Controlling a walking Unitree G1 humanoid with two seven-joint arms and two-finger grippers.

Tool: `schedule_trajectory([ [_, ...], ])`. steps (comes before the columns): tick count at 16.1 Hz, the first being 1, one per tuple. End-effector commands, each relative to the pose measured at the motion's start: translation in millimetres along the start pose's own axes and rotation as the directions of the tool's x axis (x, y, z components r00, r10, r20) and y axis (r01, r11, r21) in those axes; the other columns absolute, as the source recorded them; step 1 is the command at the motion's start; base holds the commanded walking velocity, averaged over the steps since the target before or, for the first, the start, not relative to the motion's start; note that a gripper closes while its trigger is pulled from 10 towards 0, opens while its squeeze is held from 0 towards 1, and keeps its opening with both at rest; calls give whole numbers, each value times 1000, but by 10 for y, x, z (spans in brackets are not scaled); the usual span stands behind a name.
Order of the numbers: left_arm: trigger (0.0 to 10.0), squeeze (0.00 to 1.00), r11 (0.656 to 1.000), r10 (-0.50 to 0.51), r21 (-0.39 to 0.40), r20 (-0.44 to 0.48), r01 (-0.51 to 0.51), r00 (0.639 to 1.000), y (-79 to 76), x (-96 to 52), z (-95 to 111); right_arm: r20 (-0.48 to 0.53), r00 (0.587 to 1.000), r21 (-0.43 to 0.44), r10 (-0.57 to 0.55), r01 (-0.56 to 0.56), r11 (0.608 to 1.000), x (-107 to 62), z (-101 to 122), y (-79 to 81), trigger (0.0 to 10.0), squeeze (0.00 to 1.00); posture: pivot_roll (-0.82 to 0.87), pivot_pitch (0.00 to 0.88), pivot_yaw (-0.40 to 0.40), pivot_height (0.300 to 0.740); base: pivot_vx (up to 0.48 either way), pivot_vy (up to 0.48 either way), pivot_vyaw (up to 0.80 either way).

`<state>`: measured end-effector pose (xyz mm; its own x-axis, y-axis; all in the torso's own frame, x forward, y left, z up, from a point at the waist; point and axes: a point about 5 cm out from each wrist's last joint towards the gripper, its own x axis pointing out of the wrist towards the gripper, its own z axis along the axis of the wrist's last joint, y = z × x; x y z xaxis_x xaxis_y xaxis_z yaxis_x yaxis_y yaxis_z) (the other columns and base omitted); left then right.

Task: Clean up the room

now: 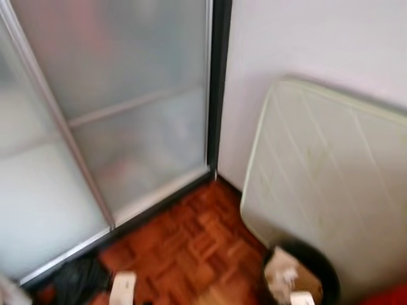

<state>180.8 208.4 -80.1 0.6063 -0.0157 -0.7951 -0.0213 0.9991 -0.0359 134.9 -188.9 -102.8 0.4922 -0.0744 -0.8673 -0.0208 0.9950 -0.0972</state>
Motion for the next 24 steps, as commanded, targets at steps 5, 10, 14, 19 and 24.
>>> schedule_trajectory([
  [5,10000,0,1000,26,14,-18,-26,1000,108,-24,-22,29,999,-15,36,-35,999,16,87,118,10000,0,10,0,-39,740,325,0,160],
  [10,10000,0,1000,23,15,-18,-23,1000,109,-25,-24,29,999,6,32,-32,999,15,82,118,10000,0,10,0,-39,740,328,0,480],
  [14,10000,0,1000,25,12,-16,-24,1000,109,-25,-21,32,999,24,33,-33,999,15,86,111,10000,0,11,0,-39,740,331,0,0],
  [19,10000,0,1000,25,11,-15,-25,1000,113,-25,-16,33,999,30,36,-37,999,16,91,114,10000,0,9,9,-39,740,334,0,0],
  [24,10000,0,1000,28,6,-12,-28,1000,111,-21,-5,25,999,29,26,-27,999,18,92,121,10000,0,7,23,-42,740,337,0,-315],
])
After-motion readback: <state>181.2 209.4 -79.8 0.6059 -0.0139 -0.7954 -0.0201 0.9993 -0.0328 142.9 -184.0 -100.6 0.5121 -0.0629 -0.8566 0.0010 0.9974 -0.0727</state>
